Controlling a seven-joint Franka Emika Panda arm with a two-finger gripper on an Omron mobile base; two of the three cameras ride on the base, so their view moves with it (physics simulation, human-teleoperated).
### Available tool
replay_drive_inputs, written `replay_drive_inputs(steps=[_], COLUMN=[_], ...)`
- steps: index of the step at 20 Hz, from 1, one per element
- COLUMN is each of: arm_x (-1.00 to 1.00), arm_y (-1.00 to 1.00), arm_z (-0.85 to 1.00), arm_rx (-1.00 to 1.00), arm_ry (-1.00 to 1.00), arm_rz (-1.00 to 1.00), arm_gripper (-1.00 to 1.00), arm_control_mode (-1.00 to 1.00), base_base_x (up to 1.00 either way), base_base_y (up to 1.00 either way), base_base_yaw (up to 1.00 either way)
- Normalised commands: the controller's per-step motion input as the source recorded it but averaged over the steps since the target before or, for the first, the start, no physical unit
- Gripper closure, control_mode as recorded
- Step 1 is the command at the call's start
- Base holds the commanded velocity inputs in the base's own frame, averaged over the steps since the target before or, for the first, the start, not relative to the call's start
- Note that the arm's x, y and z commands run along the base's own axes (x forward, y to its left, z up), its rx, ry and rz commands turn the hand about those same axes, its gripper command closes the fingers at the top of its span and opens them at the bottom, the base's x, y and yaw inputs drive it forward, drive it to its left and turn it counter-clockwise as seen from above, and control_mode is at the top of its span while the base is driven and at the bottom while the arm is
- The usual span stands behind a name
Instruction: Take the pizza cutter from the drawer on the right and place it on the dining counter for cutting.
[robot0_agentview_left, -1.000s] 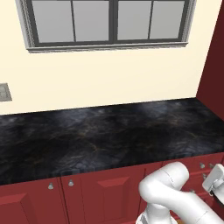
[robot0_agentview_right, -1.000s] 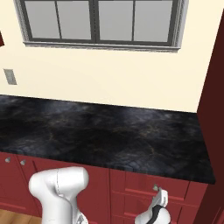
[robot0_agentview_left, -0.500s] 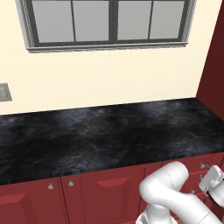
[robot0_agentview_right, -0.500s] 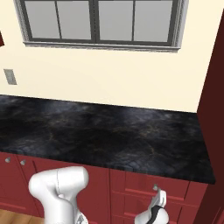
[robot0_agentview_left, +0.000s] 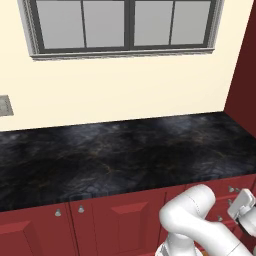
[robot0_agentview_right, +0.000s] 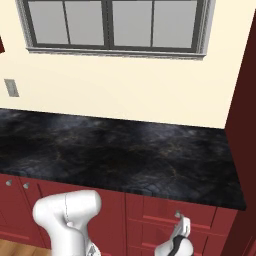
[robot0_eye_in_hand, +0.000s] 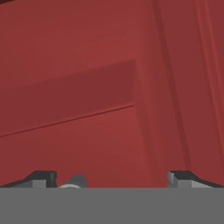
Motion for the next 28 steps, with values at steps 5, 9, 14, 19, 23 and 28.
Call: replay_drive_inputs(steps=[5,9,14,19,23,28], arm_x=[0.0,0.0,0.0,0.0,0.02,0.17], arm_y=[-0.09,0.0,0.01,0.1,0.15,0.05], arm_z=[0.14,0.18,0.09,0.0,0.02,0.0], arm_rx=[0.0,0.0,0.0,0.0,0.0,0.0], arm_ry=[0.0,0.0,0.0,0.0,0.01,0.0], arm_rz=[0.0,0.0,0.0,0.0,0.0,0.0], arm_gripper=[-1.0,-1.0,-1.0,-1.0,-1.0,-1.0], arm_control_mode=[-1.0,-1.0,-1.0,-1.0,-1.0,-1.0], base_base_x=[0.0,0.0,0.0,0.0,0.0,0.0], base_base_y=[0.0,0.0,0.0,0.0,0.0,0.0], base_base_yaw=[0.0,0.0,0.0,0.0,0.0,0.0])
